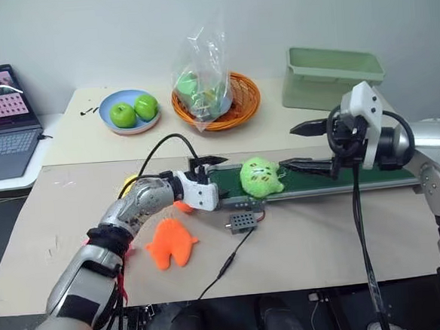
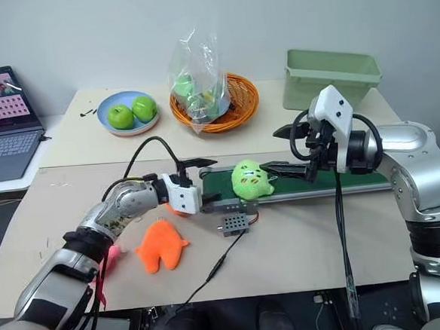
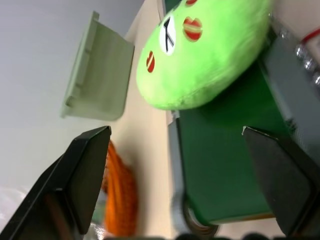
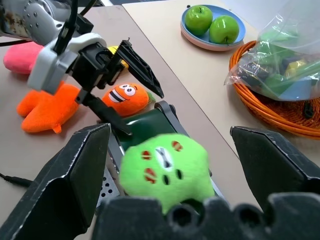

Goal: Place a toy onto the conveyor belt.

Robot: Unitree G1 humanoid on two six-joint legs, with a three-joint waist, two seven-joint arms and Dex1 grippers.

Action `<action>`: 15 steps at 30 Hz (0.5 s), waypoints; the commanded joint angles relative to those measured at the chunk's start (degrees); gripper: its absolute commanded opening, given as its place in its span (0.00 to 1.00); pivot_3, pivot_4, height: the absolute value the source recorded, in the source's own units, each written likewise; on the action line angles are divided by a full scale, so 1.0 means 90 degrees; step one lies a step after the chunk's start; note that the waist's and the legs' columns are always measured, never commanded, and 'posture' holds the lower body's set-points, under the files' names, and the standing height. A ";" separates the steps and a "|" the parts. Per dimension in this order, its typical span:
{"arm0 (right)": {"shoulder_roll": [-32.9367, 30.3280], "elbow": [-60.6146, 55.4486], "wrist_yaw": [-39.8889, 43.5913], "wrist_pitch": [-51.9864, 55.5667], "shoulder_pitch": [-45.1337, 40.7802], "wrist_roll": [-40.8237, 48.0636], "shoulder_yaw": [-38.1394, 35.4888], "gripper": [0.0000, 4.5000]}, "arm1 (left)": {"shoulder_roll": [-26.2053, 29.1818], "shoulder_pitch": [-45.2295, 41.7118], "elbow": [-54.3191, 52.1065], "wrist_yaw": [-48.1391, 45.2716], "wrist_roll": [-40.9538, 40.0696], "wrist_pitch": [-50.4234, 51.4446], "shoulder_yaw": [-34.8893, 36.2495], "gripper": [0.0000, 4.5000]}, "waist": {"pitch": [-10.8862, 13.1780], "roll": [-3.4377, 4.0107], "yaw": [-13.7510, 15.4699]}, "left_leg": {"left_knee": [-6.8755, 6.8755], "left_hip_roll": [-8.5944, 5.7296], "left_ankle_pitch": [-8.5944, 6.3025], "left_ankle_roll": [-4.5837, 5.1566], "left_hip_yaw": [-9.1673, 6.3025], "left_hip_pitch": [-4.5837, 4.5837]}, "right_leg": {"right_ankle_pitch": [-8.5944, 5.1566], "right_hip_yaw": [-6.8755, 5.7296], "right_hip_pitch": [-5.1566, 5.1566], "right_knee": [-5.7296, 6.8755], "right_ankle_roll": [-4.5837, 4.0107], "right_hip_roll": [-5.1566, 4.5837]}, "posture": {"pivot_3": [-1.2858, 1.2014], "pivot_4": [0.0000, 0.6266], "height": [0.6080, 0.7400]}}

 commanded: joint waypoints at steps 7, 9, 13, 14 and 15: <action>-0.0351 0.0064 0.0534 -0.0320 -0.0265 -0.0107 0.0084 1.00 | 0.0251 0.0712 -0.3404 -0.1381 -0.3668 0.5671 0.1722 1.00 | 0.0000 0.0000 -0.0080 | 0.0016 0.0002 -0.0001 0.0002 -0.0007 -0.0001 | -0.0002 0.0001 0.0001 0.0011 0.0003 0.0002 | 0.52 0.24 1.00; -0.0402 0.0223 0.0619 -0.0533 -0.0350 -0.0328 0.0240 1.00 | 0.0418 0.0884 -0.3782 -0.1370 -0.3888 0.6165 0.1975 1.00 | 0.0000 0.0000 -0.0089 | 0.0016 0.0003 -0.0002 0.0003 -0.0008 0.0000 | -0.0002 0.0001 0.0001 0.0011 0.0003 0.0003 | 0.52 0.24 1.00; -0.0404 0.0519 0.0714 -0.0882 -0.0463 -0.0643 0.0422 1.00 | 0.0396 0.1070 -0.4300 -0.0971 -0.4176 0.6759 0.2460 1.00 | 0.0000 0.0000 -0.0105 | 0.0016 0.0003 -0.0002 0.0003 -0.0006 0.0011 | -0.0003 0.0005 0.0004 0.0005 0.0002 0.0006 | 0.52 0.24 1.00; -0.0365 0.0574 0.0738 -0.0912 -0.0501 -0.0624 0.0410 1.00 | 0.0378 0.1088 -0.4430 -0.0908 -0.4375 0.6937 0.2660 1.00 | 0.0001 0.0000 -0.0100 | 0.0016 0.0003 -0.0001 0.0003 -0.0007 0.0010 | -0.0003 0.0004 0.0003 0.0005 0.0002 0.0006 | 0.52 0.24 1.00; -0.0321 0.0627 0.0778 -0.0933 -0.0542 -0.0572 0.0386 1.00 | 0.0413 0.1077 -0.4559 -0.0854 -0.4604 0.7221 0.2863 1.00 | 0.0001 -0.0001 -0.0097 | 0.0016 0.0002 -0.0001 0.0003 -0.0007 0.0010 | -0.0003 0.0005 0.0003 0.0004 0.0002 0.0006 | 0.52 0.24 1.00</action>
